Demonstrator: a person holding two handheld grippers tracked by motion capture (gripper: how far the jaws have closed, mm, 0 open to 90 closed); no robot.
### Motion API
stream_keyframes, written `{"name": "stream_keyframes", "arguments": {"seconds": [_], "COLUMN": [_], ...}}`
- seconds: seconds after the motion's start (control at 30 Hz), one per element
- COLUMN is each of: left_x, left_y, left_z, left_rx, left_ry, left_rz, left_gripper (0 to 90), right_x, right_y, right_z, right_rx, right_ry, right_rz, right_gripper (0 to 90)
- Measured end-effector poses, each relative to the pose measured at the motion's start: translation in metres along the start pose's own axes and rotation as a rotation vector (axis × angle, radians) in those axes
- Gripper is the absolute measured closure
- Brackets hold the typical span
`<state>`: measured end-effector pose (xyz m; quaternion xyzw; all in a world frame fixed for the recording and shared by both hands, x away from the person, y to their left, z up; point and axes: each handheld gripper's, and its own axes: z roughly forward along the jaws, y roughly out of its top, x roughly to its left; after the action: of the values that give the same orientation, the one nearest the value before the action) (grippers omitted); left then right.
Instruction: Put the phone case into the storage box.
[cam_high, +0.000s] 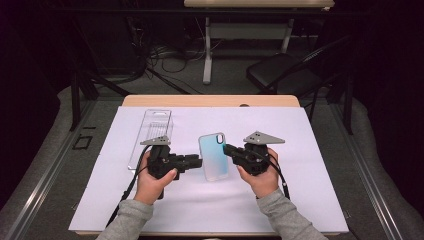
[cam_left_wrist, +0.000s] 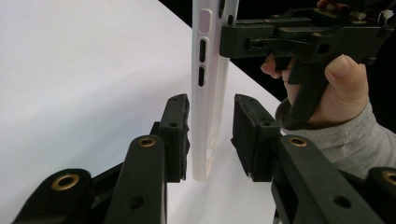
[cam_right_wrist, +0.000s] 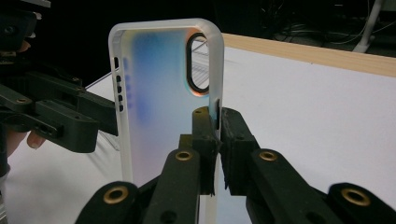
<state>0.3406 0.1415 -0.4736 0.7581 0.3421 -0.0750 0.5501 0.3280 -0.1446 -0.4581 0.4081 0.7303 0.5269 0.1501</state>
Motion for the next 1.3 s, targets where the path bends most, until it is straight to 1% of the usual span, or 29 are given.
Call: {"name": "stream_keyframes", "arguments": {"seconds": [0.13,0.3,0.4,0.47,0.6,0.7,0.77,0.87,1.2,1.27,1.3], "left_x": [0.0008,0.0016,0.0020,0.0023,0.0025,0.0021,0.0019,0.0016,0.0013,0.0017,0.0019], "left_y": [0.0004,0.0007,0.0007,0.0007,0.0008,0.0009,0.0011,0.0014,0.0015,0.0017,0.0019], "left_z": [-0.0003,-0.0002,0.0002,0.0004,0.0009,0.0011,0.0009,0.0006,-0.0001,-0.0008,-0.0013], "left_rx": [-0.003,-0.014,-0.024,-0.027,-0.037,-0.052,-0.062,-0.077,-0.097,-0.100,-0.101], "left_ry": [0.016,0.038,0.071,0.082,0.111,0.152,0.168,0.184,0.259,0.271,0.271], "left_rz": [-0.004,0.014,0.033,0.035,0.056,0.073,0.081,0.080,0.096,0.095,0.089], "left_gripper": [62.9,59.2,56.6,56.4,54.2,52.9,51.4,49.0,44.5,44.0,44.1], "right_x": [-0.0005,-0.0009,-0.0010,-0.0014,-0.0028,-0.0033,-0.0036,-0.0042,-0.0055,-0.0056,-0.0056], "right_y": [-0.0005,-0.0011,-0.0011,-0.0014,-0.0013,-0.0013,-0.0013,-0.0013,-0.0013,-0.0013,-0.0013], "right_z": [0.0001,0.0009,0.0007,0.0010,0.0008,0.0007,0.0010,0.0012,0.0025,0.0029,0.0032], "right_rx": [-0.004,-0.007,-0.005,-0.006,-0.003,-0.002,-0.006,-0.011,-0.014,-0.014,-0.015], "right_ry": [-0.016,-0.034,-0.043,-0.048,-0.060,-0.065,-0.070,-0.078,-0.107,-0.113,-0.116], "right_rz": [-0.003,-0.013,-0.013,-0.010,-0.004,-0.001,0.002,0.005,0.000,0.002,0.004], "right_gripper": [85.4,85.4,85.4,85.4,85.4,85.4,85.4,85.4,85.4,85.4,85.4]}}
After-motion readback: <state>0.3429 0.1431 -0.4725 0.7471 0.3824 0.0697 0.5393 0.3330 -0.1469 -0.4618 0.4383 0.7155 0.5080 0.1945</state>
